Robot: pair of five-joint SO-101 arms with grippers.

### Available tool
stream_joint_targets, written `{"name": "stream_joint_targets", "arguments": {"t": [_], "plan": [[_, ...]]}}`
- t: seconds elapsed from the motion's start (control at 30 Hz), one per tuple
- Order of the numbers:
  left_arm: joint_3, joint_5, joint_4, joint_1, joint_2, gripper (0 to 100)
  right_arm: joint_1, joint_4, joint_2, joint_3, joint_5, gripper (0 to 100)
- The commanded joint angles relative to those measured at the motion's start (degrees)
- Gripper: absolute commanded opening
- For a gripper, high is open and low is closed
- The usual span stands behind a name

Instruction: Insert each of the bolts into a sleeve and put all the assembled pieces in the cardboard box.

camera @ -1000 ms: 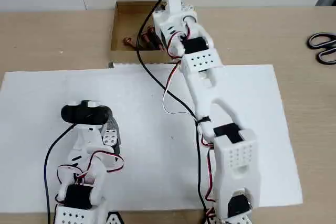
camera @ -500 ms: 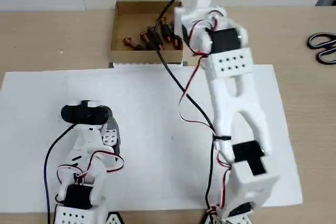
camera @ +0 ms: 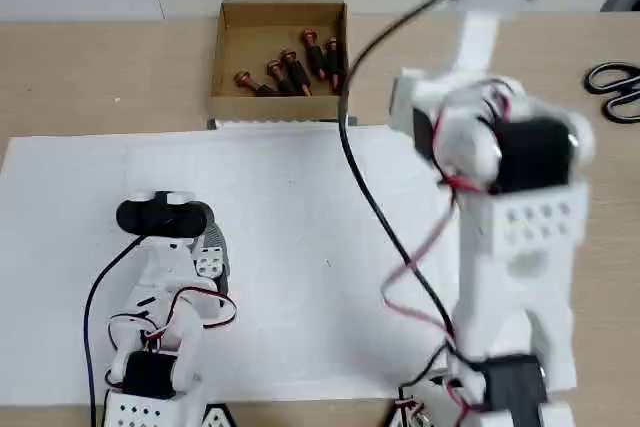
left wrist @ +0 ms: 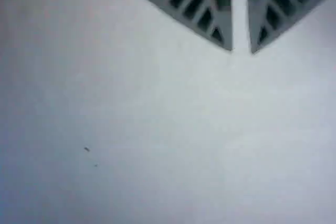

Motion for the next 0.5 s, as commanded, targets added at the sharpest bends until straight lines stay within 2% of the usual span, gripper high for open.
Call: {"name": "stream_joint_targets", "arguments": {"t": [0.0,0.17,0.33,0.47], "plan": [[-0.22,0.26,0.0,0.35,0.35,1,0.22,0.48,-10.07,6.95,-0.62,0.6],[-0.22,0.26,0.0,0.35,0.35,1,0.22,-0.57,-26.07,24.09,-0.62,0.6],[-0.22,0.26,0.0,0.35,0.35,1,0.31,-6.81,-42.59,46.33,-0.26,0.6],[-0.22,0.26,0.0,0.35,0.35,1,4.0,-15.16,-56.4,64.79,4.4,0.5]]}}
